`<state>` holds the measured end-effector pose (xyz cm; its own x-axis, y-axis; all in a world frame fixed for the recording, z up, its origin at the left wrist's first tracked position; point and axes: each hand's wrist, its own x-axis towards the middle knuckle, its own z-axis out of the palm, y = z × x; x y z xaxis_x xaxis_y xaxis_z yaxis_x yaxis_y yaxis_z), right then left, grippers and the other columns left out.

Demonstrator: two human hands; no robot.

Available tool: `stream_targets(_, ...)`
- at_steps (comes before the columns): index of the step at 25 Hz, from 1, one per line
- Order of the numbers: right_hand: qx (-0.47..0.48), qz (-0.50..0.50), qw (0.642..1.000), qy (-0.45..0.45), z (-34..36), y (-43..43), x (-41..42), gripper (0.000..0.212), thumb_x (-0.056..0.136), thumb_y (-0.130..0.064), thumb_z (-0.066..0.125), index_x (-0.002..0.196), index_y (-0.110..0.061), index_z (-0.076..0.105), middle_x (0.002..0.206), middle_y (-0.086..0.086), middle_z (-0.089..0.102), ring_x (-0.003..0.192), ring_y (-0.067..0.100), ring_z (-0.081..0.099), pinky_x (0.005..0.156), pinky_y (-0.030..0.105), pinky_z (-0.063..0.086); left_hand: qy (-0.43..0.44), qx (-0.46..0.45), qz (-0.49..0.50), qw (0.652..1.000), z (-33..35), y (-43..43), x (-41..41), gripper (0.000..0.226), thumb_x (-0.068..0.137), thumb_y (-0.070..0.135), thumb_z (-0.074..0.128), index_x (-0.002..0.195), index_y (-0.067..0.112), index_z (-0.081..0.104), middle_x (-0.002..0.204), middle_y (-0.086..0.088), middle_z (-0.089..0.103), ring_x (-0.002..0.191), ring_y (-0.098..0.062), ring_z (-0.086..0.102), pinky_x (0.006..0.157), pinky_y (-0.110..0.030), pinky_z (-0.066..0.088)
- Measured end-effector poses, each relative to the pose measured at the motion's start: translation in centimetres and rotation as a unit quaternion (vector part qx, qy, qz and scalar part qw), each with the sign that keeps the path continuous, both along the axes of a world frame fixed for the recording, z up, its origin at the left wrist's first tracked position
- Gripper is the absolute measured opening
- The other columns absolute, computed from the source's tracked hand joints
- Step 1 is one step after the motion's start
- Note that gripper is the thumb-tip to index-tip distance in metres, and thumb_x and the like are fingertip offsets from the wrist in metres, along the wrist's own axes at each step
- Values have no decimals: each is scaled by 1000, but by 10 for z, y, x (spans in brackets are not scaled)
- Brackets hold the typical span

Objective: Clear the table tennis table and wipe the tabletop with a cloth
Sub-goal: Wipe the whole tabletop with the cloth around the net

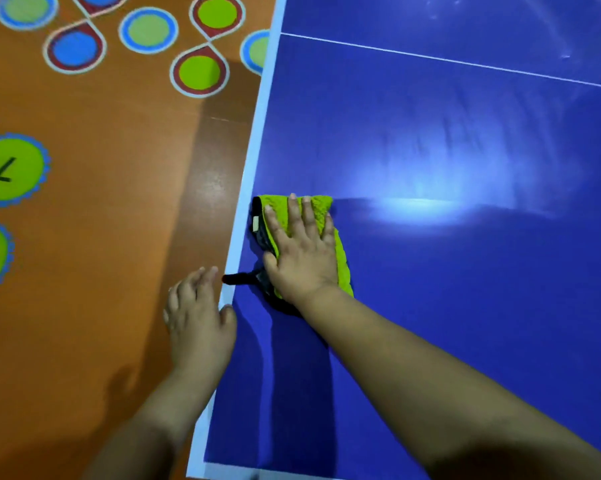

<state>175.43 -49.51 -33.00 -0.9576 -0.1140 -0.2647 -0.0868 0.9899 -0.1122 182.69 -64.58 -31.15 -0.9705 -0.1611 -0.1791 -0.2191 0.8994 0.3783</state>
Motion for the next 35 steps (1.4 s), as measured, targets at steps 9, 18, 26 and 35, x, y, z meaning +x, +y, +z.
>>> stream_targets(9,-43,98,994,16,-4,19,-42,68,91,-41,41,152,-38,12,162,0,6,149,19,-3,118,46,-1,20,-27,-36,999,4,28,-14,59,68,3,69,124,7,53,117,-16,54,110,-37,43,95,-51,35)
stream_targets(18,-31,-170,983,59,-3,270,-35,70,87,-35,46,151,-41,19,161,-2,12,148,18,3,119,43,6,29,-12,-180,983,0,214,-43,59,69,5,70,126,9,55,135,-13,49,123,-36,37,105,-55,28)
stream_targets(26,-14,-340,938,60,6,465,6,67,90,-30,46,151,-39,20,161,-2,11,148,15,1,119,40,5,54,31,-261,963,-12,345,-56,57,69,7,70,124,11,56,134,-12,50,127,-35,39,108,-53,27)
stream_targets(35,36,-408,912,22,6,400,-30,69,92,-39,37,153,-36,7,162,3,-2,148,20,-7,118,48,-2,50,61,-207,975,-22,272,-86,55,77,7,65,130,9,51,141,-15,41,132,-37,31,114,-48,19)
